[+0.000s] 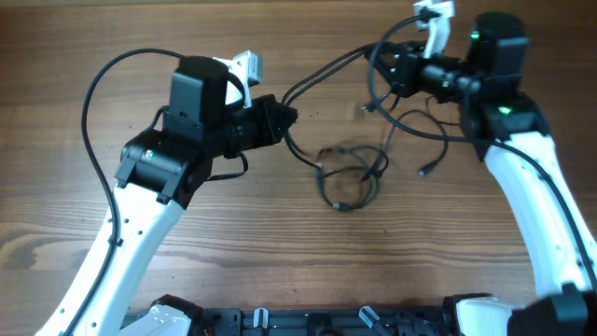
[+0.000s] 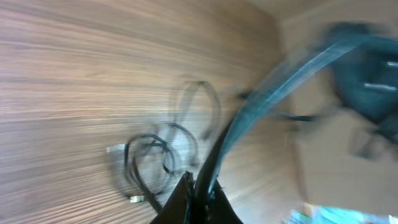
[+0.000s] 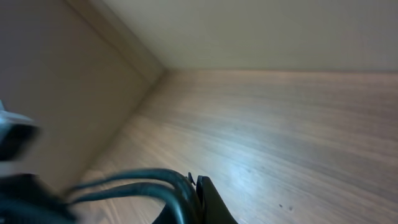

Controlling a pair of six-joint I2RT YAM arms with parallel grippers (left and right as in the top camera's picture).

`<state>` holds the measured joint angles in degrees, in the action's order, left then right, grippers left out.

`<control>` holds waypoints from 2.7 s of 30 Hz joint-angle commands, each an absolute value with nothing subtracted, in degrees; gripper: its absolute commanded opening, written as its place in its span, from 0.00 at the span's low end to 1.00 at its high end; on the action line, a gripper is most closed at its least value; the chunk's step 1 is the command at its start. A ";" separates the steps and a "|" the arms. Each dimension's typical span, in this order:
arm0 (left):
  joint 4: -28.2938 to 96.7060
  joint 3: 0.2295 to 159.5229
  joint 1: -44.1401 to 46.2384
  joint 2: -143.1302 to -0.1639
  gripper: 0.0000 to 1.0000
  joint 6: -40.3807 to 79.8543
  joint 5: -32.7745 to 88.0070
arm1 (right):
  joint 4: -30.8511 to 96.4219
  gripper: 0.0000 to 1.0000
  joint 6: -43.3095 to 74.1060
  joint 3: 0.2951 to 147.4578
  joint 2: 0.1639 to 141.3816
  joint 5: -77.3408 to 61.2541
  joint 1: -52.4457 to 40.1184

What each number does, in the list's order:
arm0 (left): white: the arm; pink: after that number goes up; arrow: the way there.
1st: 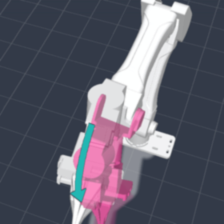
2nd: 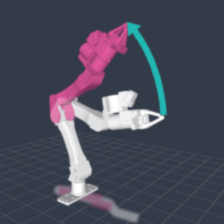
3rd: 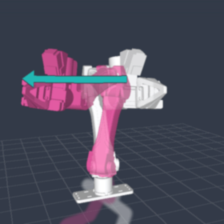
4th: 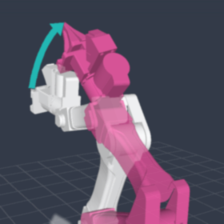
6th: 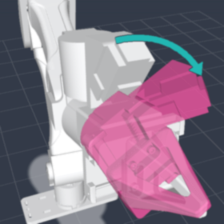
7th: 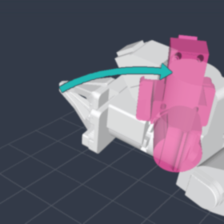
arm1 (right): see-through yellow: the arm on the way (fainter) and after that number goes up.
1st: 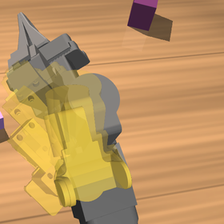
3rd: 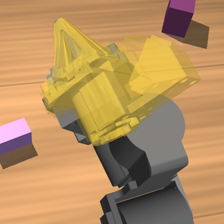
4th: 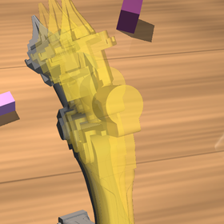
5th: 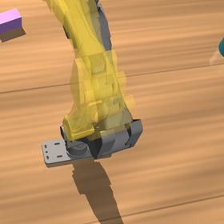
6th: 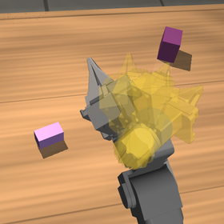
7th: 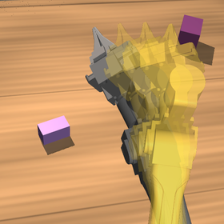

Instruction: Untangle cables

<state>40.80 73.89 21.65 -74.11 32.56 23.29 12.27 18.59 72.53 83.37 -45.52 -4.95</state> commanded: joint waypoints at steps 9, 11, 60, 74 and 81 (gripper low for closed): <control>46.94 77.45 19.97 -71.44 0.04 24.38 -4.32 | 19.07 0.04 22.28 75.77 77.38 -29.78 7.20; 46.87 83.64 19.97 -69.97 0.04 22.22 -3.64 | 19.42 0.04 22.31 75.77 77.38 -29.98 7.20; 63.88 101.14 26.44 -119.70 0.41 21.67 1.83 | 42.06 1.00 17.69 75.75 80.31 -21.17 7.25; 62.46 103.66 25.45 -120.42 0.04 21.65 2.22 | 41.08 1.00 15.31 75.75 80.31 -25.74 7.05; 66.46 127.02 21.06 -110.19 0.04 26.13 26.06 | 38.44 0.98 5.93 75.75 80.31 -51.33 3.70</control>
